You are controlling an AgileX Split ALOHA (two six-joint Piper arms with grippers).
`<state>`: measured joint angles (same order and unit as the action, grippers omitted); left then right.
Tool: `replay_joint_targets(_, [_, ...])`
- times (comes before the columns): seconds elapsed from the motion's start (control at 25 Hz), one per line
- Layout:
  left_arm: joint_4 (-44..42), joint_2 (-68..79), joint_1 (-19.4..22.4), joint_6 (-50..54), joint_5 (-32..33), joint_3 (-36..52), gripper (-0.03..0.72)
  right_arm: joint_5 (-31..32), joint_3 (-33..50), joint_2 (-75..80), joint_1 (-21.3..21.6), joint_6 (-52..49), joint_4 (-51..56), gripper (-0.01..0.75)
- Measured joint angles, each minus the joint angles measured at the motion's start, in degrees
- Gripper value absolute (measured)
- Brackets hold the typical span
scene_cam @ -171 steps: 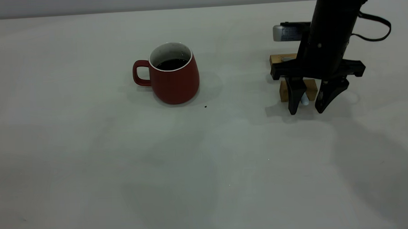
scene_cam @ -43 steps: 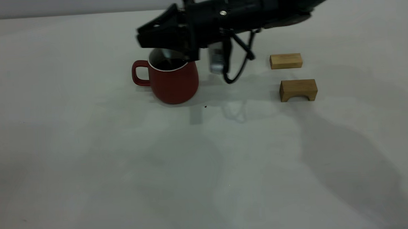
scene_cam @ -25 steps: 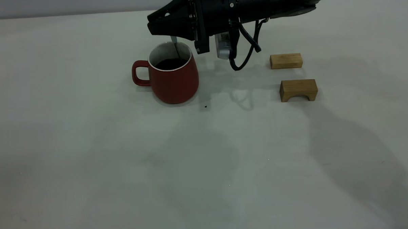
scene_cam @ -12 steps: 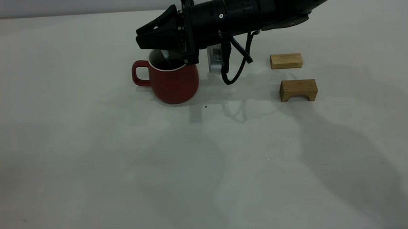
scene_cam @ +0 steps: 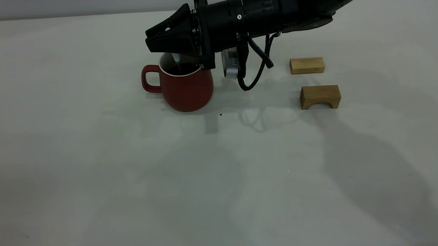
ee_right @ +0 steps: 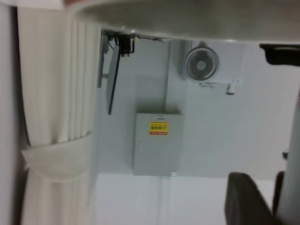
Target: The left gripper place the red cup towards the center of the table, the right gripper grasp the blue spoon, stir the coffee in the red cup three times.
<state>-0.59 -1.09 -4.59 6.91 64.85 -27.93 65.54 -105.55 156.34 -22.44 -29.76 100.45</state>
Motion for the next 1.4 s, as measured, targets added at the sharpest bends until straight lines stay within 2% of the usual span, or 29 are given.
replay_joint_targets(0.2, [0.0,0.0,0.0,0.0,0.0,0.0,0.551,0.12,0.02,-1.83,0.0,9.04,-5.9,0.44])
replay_joint_targets(0.32, [0.0,0.0,0.0,0.0,0.0,0.0,0.551,0.3,0.13,-4.52,0.0,11.04,-11.72,0.484])
replay_joint_targets(0.6, [0.0,0.0,0.0,0.0,0.0,0.0,0.551,1.3,0.19,-10.37,0.0,11.47,-31.15,0.473])
replay_joint_targets(1.08, [0.0,0.0,0.0,0.0,0.0,0.0,0.551,3.54,0.4,-33.69,0.0,11.98,-91.31,0.405])
replay_joint_targets(1.28, [0.0,0.0,0.0,0.0,0.0,0.0,0.551,4.49,0.59,-47.39,0.0,16.69,-108.27,0.374])
replay_joint_targets(1.4, [0.0,0.0,0.0,0.0,0.0,0.0,0.551,5.0,0.59,-54.9,0.19,19.84,-114.34,0.358])
